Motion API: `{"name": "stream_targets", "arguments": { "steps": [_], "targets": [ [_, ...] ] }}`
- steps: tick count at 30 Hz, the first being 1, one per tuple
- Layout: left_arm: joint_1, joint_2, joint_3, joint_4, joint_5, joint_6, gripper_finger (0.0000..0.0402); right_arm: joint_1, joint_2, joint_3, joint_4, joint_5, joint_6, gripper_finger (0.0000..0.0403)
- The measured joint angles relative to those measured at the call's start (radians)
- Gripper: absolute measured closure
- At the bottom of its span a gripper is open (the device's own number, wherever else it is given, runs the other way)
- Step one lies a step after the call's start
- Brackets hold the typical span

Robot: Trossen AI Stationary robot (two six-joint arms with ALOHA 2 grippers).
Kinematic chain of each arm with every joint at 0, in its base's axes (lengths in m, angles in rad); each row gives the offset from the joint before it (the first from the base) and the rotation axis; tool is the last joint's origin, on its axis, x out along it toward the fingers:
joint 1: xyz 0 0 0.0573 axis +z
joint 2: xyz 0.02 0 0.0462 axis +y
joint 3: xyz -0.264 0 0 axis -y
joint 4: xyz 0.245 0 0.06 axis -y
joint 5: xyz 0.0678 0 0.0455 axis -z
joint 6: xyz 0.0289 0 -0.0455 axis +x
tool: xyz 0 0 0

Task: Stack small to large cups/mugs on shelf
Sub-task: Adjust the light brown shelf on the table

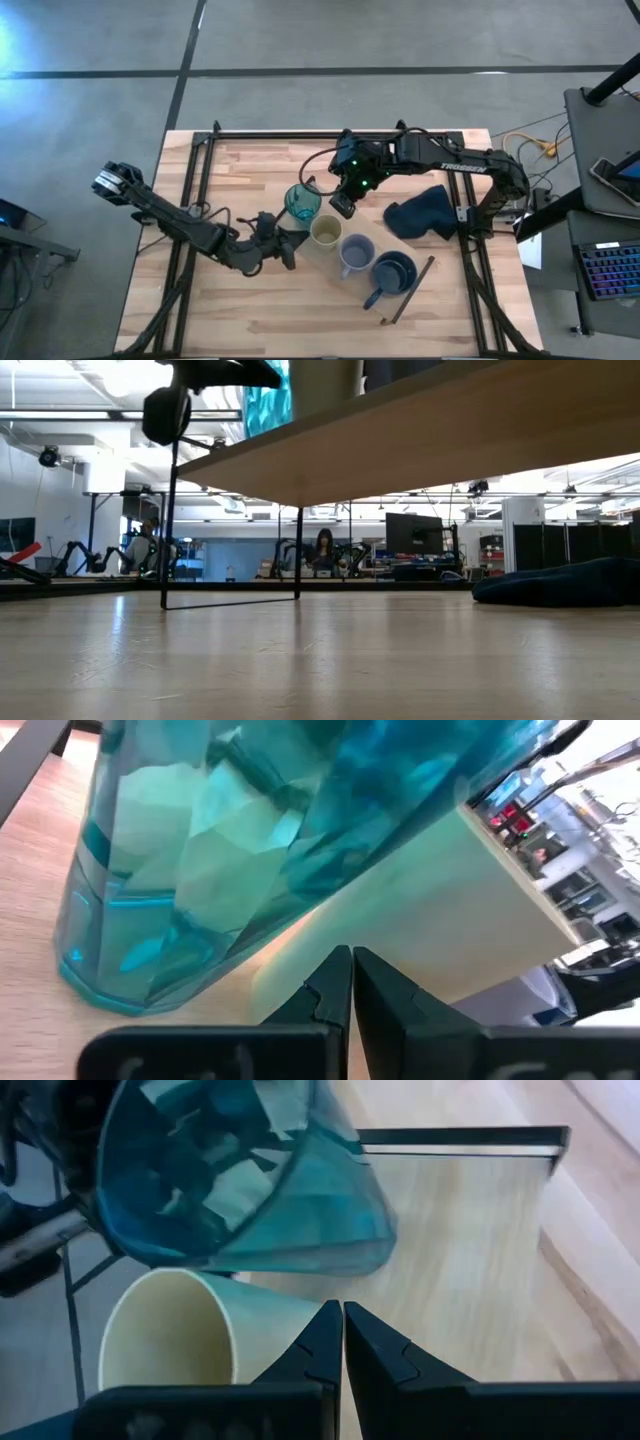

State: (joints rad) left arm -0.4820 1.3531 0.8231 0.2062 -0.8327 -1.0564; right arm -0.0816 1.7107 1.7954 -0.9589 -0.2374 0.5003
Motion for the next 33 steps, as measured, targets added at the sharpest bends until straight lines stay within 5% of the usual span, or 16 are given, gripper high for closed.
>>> {"name": "stream_targets", "arguments": {
  "steps": [11,33],
  "targets": [
    [0.005,0.121,0.119,0.002,0.013,0.017,0.0402,0.023,0.000,0.000,-0.012,-0.047,-0.030,0.0394],
    [-0.022,0.037,0.148,-0.124,0.095,0.071,0.0402,0.023,-0.089,0.000,-0.165,0.038,-0.093,0.0394]
  ]
}}
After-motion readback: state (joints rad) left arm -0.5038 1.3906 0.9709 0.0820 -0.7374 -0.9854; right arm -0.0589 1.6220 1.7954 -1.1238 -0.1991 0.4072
